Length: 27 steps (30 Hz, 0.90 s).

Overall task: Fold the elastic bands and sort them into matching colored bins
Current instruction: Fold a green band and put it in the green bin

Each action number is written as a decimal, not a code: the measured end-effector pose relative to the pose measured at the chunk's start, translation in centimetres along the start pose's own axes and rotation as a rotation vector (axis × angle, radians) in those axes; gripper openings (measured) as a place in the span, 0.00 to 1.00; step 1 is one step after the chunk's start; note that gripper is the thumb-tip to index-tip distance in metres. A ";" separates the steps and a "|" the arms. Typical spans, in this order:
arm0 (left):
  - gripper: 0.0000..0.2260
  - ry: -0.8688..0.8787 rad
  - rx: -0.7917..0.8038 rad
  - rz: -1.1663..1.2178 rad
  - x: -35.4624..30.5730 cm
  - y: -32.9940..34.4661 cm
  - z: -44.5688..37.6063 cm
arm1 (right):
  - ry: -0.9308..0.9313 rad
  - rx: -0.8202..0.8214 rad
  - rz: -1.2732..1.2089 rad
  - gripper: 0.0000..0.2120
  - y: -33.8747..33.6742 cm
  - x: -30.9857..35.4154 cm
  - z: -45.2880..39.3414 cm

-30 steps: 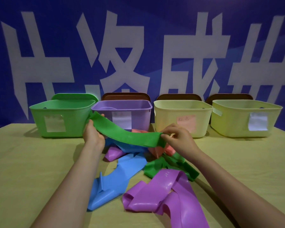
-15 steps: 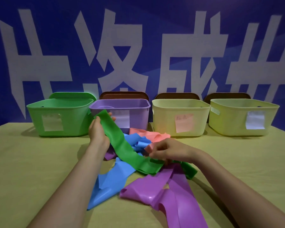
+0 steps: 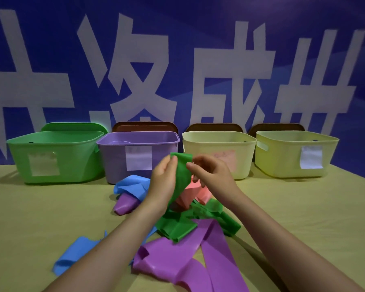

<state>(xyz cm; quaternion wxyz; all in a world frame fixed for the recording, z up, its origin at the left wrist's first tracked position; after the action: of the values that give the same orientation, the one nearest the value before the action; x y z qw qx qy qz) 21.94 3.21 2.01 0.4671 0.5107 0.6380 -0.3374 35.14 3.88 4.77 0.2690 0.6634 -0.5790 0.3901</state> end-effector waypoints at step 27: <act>0.11 0.105 0.013 -0.116 -0.9 1.6 1.5 | 0.108 -0.205 -0.216 0.05 -2.7 -0.6 -0.3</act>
<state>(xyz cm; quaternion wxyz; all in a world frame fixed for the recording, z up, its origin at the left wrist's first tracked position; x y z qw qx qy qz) 23.91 1.88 2.45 0.4095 0.4930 0.6880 -0.3405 37.74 4.99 4.66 0.4062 0.6691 -0.5258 0.3329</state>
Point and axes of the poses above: each hand's wrist, its own z-axis away from the middle knuckle, its own y-axis out of the palm, x = y × z, the point moved 10 cm from there along -z, towards the middle knuckle, and after that the axes turned 7 degrees about -z, right-handed, at the moved point
